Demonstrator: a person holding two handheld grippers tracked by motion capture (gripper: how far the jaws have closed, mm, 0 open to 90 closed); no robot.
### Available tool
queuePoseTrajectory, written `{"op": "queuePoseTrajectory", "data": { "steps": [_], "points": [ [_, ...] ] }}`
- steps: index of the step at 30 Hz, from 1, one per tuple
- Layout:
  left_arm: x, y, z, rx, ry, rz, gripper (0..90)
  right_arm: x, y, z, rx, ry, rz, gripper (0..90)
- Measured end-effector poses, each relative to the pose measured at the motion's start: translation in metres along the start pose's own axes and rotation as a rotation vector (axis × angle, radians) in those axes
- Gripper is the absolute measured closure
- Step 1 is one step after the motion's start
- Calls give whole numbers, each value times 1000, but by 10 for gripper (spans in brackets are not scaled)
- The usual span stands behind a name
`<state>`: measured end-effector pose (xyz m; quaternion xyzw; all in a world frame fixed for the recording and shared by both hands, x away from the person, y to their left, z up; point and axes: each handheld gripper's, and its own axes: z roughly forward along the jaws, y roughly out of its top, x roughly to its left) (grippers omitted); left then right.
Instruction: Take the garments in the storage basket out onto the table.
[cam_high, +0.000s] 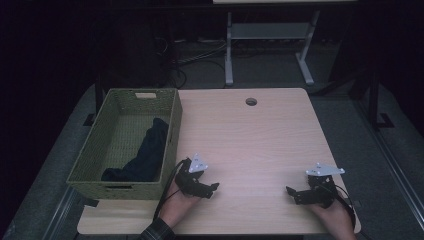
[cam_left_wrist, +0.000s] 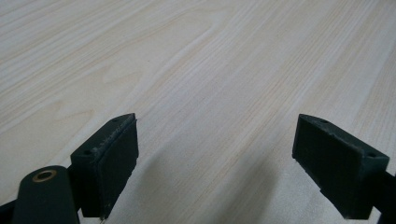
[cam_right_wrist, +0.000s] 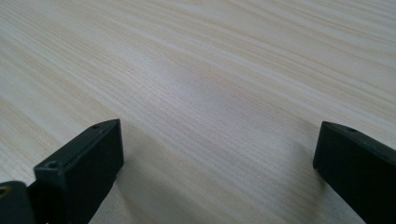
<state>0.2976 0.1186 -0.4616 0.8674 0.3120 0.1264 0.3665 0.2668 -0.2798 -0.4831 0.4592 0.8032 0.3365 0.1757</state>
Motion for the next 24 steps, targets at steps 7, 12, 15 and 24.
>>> {"op": "queuePoseTrajectory", "data": {
  "steps": [7, 12, 15, 24],
  "points": [
    [0, 6, -7, -13, 19, 11, 139, 0, 0, 0, 0, 0, 0, 13],
    [0, 8, -8, -9, 10, 8, 139, 0, 0, 0, 0, 0, -1, 13],
    [1, 9, -9, -10, 6, 6, 139, 0, 0, 0, 0, 0, 0, 13],
    [1, 16, -13, -21, -4, 0, 139, 0, 0, 0, 0, 0, -2, 13]
  ]
}}
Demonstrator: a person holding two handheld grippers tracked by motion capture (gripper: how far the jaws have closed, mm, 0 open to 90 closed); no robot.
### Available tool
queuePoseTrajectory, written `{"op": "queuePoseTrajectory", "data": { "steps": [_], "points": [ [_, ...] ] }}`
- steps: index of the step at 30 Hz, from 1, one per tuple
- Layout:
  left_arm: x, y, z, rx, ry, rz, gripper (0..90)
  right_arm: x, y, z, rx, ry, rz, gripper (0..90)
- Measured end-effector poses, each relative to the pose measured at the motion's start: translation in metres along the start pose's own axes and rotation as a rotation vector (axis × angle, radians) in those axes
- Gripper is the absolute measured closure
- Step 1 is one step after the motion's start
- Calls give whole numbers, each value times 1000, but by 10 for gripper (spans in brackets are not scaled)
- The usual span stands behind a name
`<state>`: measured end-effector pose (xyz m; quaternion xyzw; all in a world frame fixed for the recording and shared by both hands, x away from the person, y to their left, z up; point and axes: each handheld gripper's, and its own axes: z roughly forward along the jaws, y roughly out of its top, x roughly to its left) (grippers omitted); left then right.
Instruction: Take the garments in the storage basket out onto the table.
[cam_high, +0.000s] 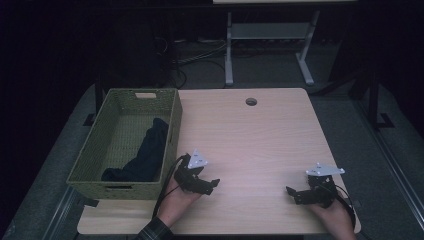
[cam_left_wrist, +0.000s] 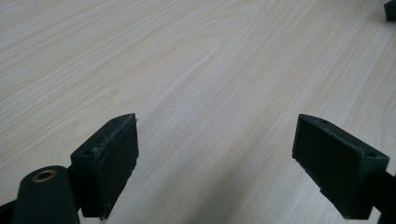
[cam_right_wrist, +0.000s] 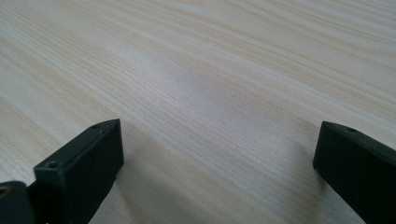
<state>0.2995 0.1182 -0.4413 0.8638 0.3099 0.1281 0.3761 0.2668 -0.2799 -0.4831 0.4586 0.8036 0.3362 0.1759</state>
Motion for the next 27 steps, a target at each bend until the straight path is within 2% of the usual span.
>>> {"op": "queuePoseTrajectory", "data": {
  "steps": [3, 6, 10, 13, 27],
  "points": [
    [0, 2, -1, -7, -11, -8, 139, 0, 0, 0, 0, 0, 1, 13],
    [-1, 4, -2, -6, 2, 8, 139, 0, 0, 0, 0, 0, 1, 13],
    [1, 7, -6, -20, -8, -5, 139, 0, 0, 0, 0, 0, 1, 13],
    [0, 10, -7, -18, -6, 1, 139, 0, 0, 0, 0, 0, 1, 13],
    [1, 18, -14, -38, -34, -9, 142, 0, 0, 0, 0, 1, 0, 13]
  ]
}}
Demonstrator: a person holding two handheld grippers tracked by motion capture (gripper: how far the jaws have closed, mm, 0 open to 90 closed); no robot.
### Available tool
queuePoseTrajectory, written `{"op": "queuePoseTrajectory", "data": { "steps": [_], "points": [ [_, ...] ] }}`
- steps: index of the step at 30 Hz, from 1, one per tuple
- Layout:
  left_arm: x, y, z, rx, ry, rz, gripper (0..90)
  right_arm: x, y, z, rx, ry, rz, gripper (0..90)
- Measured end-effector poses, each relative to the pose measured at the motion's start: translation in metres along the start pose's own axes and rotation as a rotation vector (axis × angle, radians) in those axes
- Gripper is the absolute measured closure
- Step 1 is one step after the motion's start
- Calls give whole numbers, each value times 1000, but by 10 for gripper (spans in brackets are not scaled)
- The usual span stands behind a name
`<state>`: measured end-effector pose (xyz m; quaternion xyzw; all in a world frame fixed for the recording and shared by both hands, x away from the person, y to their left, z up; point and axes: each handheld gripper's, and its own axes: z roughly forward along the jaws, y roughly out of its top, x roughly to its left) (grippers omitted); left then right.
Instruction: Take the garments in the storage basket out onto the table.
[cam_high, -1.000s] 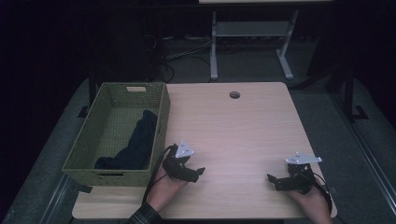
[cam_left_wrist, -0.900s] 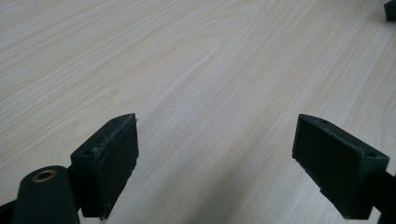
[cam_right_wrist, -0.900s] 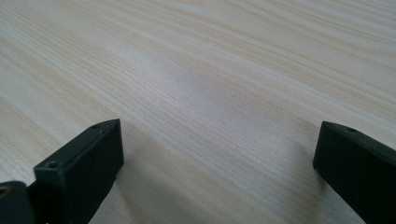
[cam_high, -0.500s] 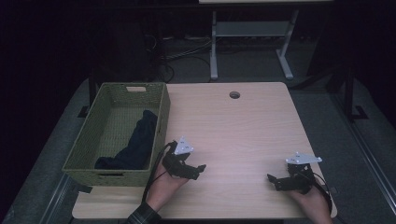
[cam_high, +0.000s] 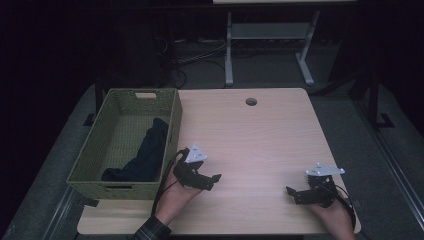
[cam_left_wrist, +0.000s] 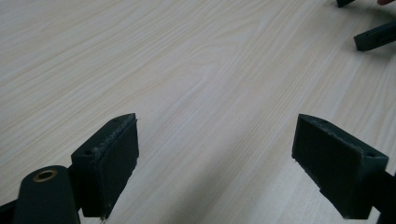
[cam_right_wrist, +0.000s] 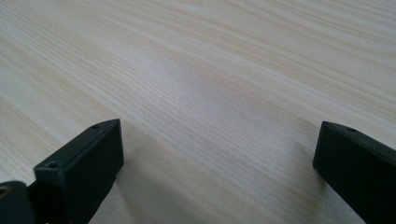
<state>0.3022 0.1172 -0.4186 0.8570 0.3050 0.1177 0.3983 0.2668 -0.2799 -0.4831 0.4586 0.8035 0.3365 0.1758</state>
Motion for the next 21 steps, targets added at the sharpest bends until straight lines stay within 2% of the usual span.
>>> {"op": "queuePoseTrajectory", "data": {
  "steps": [9, 19, 21],
  "points": [
    [1, 8, -5, -6, -17, 0, 142, 0, 0, 0, 0, 0, 0, 13],
    [3, 18, -10, -1, -31, 26, 142, 0, 0, 0, 1, -1, 2, 13],
    [3, 20, -11, -12, -32, 18, 142, 0, 0, 0, 0, -1, 2, 13]
  ]
}}
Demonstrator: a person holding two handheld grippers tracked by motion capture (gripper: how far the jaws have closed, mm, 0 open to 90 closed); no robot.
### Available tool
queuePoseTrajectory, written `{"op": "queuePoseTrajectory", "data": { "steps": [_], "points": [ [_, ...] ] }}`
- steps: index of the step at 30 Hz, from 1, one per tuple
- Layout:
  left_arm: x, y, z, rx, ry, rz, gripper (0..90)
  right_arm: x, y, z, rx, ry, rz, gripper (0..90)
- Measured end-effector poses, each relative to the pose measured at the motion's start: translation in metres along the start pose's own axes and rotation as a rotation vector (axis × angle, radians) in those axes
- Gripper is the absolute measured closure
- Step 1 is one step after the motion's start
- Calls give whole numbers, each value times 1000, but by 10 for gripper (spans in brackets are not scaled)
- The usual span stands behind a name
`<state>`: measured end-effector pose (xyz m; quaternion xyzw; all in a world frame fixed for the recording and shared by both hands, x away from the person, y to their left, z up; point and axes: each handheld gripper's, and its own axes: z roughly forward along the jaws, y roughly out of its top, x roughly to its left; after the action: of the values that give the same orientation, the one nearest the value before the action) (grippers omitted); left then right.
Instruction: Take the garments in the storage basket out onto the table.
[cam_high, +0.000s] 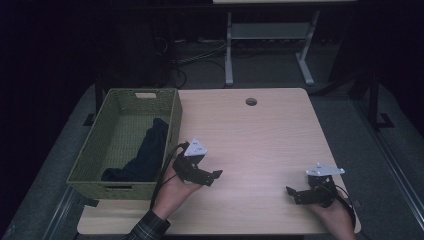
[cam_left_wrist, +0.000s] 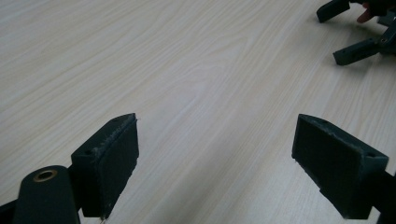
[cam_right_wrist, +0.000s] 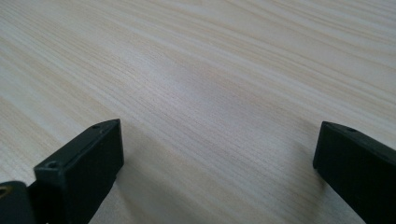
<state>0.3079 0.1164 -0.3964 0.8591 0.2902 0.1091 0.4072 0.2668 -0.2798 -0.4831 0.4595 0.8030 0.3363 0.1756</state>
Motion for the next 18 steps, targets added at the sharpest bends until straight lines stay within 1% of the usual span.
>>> {"op": "queuePoseTrajectory", "data": {
  "steps": [6, 12, 16, 18],
  "points": [
    [0, 4, 0, 7, -12, 8, 142, 0, 0, 0, 0, 0, 0, 13],
    [-1, 10, -2, -3, -17, 14, 141, 0, 0, 0, 0, 2, -1, 14],
    [1, 15, -5, 8, -13, 39, 142, 0, 0, 0, -1, 2, -1, 14],
    [3, 17, -6, 2, -14, 34, 141, 0, 0, 0, 0, 2, 0, 13]
  ]
}}
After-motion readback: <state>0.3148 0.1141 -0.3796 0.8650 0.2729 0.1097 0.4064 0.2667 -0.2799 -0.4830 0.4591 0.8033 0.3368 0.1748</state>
